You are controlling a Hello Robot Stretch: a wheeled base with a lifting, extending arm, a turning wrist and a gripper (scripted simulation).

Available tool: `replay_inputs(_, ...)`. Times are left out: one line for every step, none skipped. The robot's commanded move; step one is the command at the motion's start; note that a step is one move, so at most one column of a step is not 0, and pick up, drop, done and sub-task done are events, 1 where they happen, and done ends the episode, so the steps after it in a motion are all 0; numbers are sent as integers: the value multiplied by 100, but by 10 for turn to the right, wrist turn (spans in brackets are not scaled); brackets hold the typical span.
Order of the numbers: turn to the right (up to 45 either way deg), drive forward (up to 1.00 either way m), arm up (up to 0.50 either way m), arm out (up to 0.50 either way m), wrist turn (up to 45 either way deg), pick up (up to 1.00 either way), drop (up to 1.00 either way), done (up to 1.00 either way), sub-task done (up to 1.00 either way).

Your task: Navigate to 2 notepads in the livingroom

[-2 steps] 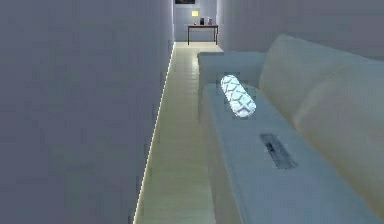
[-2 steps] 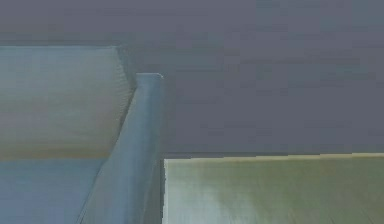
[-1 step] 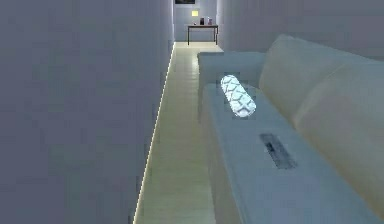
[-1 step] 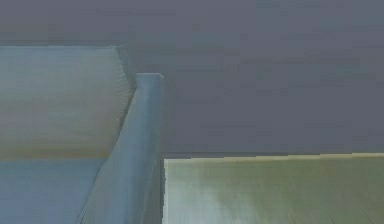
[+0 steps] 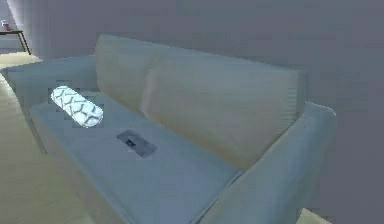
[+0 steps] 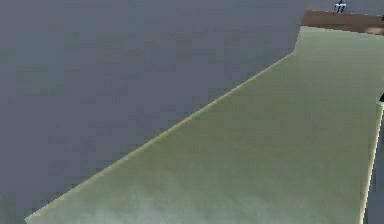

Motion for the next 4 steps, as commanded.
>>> replay_inputs(450,0,0,0,0,0,0,0,0)
replay_inputs(-450,0,0,0,0,0,0,0,0)
replay_inputs(-450,0,0,0,0,0,0,0,0)
replay_inputs(-30,0,0,0,0,0,0,0,0)
